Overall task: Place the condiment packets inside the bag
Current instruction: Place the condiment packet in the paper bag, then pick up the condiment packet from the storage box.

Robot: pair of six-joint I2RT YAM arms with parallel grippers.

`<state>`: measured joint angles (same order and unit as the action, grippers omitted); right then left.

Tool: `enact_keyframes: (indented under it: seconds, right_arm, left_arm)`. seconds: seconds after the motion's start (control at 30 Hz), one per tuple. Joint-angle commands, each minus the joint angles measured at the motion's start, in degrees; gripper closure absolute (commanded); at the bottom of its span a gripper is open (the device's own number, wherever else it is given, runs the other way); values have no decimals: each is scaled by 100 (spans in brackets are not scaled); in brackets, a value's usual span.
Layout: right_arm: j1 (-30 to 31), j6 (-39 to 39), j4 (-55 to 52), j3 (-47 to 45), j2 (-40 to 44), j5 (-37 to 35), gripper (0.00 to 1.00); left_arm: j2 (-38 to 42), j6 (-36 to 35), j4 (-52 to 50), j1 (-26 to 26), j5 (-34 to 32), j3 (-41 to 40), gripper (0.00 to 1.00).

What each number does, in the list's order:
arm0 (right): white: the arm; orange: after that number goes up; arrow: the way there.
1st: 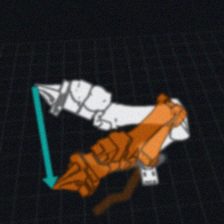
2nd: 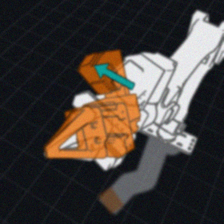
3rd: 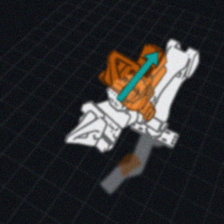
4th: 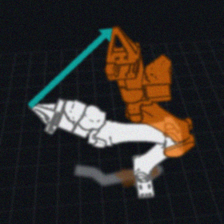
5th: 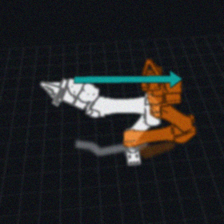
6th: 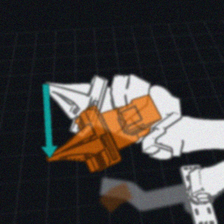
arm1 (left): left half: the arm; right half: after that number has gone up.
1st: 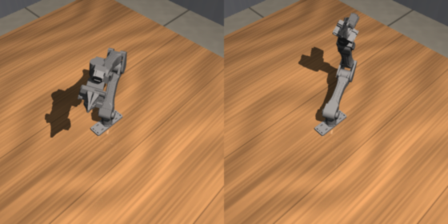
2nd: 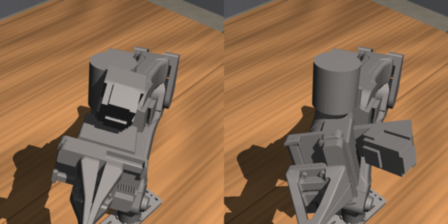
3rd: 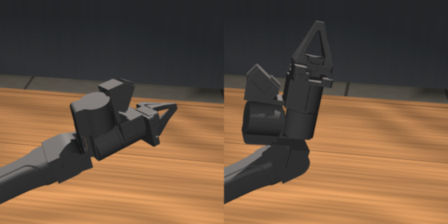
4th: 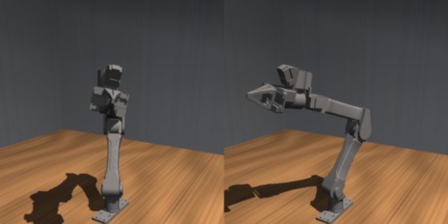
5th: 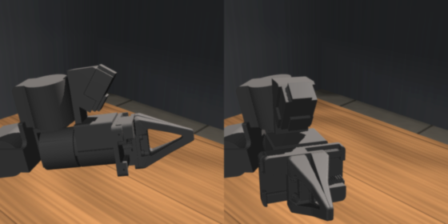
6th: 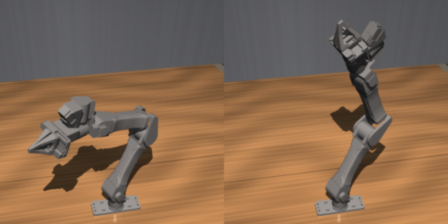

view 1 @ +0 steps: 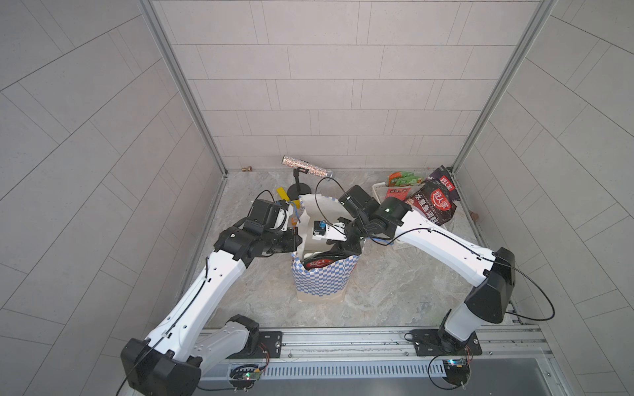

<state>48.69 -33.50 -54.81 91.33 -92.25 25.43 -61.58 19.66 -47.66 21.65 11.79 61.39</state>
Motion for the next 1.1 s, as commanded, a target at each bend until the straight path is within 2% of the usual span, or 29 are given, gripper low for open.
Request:
enact_keyframes:
  seconds: [0.0,0.1,0.2,0.3,0.4,0.47,0.5,0.6,0.83,0.97,1.07]
  right_arm:
    - [25,544,914,-233,932,-201,42]
    - [-102,1334,1743,-550,1615,-698,30]
    - [-827,2393,2132,-645,2099,-1116,27]
    - [-2286,3660,2170,-869,2315,-1658,25]
    - [-4317,4691,2137,-1401,2080,-1193,24]
    - [-5226,4914,1945,-1544,1772,-1300,26]
    - [-5482,4888,1928,-1617,1616,-1322,26]
    - [-5938,4776,2202,-1851,1343,-1439,26]
    - [-6108,4278,2746,-1853,902,-2163,24]
    - [-6308,4259,2658,-1530,316,-2000,24]
    - [-6422,4248,2464,-1207,-194,-1625,26]
  left_arm:
    - [-73,-86,-65,2,-35,-88,100]
    - [-73,-77,-63,2,-45,-108,100]
    - [-87,-68,-60,0,-24,-103,100]
    - [-115,-68,-75,-1,-11,-84,100]
    - [-135,-68,-94,2,-1,-66,100]
    - [-114,-68,-98,-1,-15,-75,100]
    - [-105,-68,-99,7,-38,-88,100]
    - [-98,-68,-101,0,-71,-122,100]
    - [-201,-85,-146,5,-26,-87,100]
    - [-183,-96,-141,6,-55,-108,100]
    - [-188,-103,-146,-2,-52,-107,100]
